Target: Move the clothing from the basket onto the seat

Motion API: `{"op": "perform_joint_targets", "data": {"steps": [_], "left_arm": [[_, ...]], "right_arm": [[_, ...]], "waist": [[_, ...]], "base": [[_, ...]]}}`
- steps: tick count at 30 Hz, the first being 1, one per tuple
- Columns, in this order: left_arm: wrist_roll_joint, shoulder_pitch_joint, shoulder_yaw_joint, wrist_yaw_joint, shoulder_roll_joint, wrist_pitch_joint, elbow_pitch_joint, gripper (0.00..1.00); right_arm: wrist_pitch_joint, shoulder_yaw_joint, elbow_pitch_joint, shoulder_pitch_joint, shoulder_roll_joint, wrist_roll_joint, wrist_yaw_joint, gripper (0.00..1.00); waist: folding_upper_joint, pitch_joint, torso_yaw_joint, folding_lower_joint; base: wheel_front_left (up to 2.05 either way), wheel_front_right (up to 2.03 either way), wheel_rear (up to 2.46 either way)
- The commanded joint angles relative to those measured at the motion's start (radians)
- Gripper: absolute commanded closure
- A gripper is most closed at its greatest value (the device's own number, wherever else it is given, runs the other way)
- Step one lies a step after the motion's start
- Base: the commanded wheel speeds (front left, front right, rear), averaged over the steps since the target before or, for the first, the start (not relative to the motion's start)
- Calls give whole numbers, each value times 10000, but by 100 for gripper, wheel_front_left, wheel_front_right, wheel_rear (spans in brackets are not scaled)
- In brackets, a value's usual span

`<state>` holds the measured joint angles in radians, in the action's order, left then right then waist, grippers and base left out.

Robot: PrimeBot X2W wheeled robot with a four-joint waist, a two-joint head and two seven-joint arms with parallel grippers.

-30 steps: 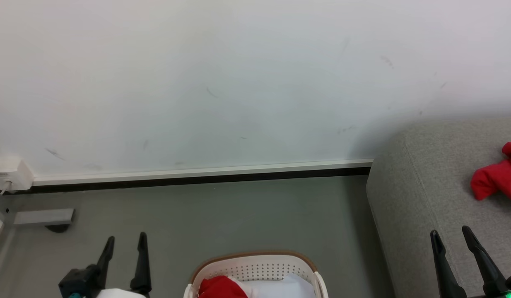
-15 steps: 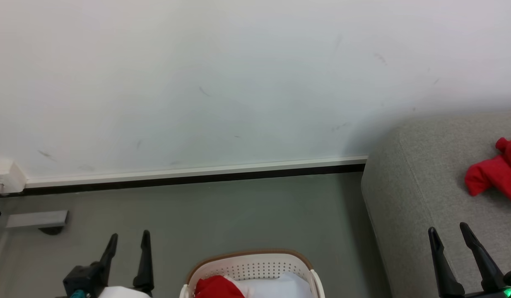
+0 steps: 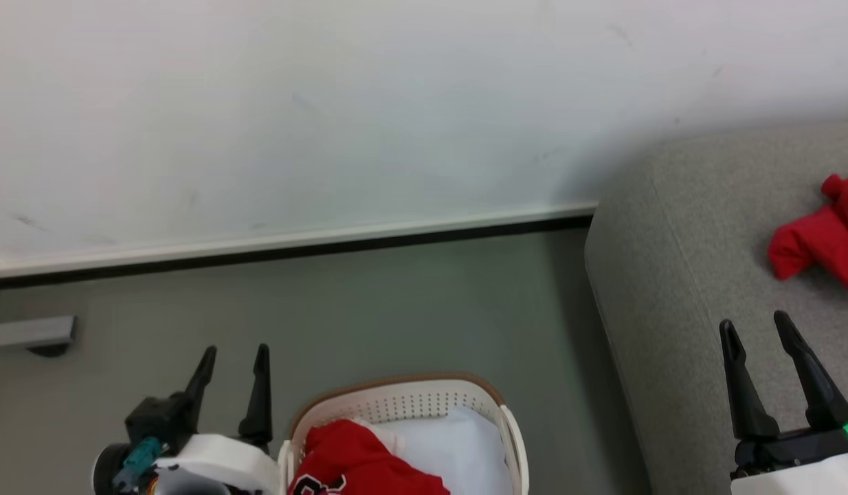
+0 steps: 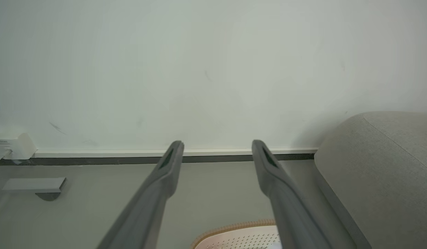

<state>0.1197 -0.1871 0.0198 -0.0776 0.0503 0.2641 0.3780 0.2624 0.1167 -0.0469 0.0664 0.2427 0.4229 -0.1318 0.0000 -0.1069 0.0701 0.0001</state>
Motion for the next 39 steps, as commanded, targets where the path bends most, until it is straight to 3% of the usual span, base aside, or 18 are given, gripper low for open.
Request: {"op": "perform_joint_targets", "data": {"steps": [1, 21, 30, 39], "left_arm": [[-151, -193, -26, -26, 36, 5, 99, 0], [-601, -2615, -844, -352, 508, 5, 2626, 0], [-462, -3946, -1503, -484, 549, -204, 4988, 0], [-111, -5046, -2533, -527, 811, -1067, 7243, 0]], "right_arm": [[34, -10, 44, 193, 9, 43, 22, 0], [34, -92, 348, 2054, -226, 58, 22, 0], [34, -409, 477, 2678, -463, 108, 22, 0], [34, -690, 697, 3088, -812, 175, 22, 0]], "waist": [[0, -475, 191, -1], [0, -2990, 1118, -1], [0, -4000, 1580, -1], [0, -4978, 2096, -1]], "base": [[0, 0, 0], [0, 0, 0], [0, 0, 0], [0, 0, 0]]}}
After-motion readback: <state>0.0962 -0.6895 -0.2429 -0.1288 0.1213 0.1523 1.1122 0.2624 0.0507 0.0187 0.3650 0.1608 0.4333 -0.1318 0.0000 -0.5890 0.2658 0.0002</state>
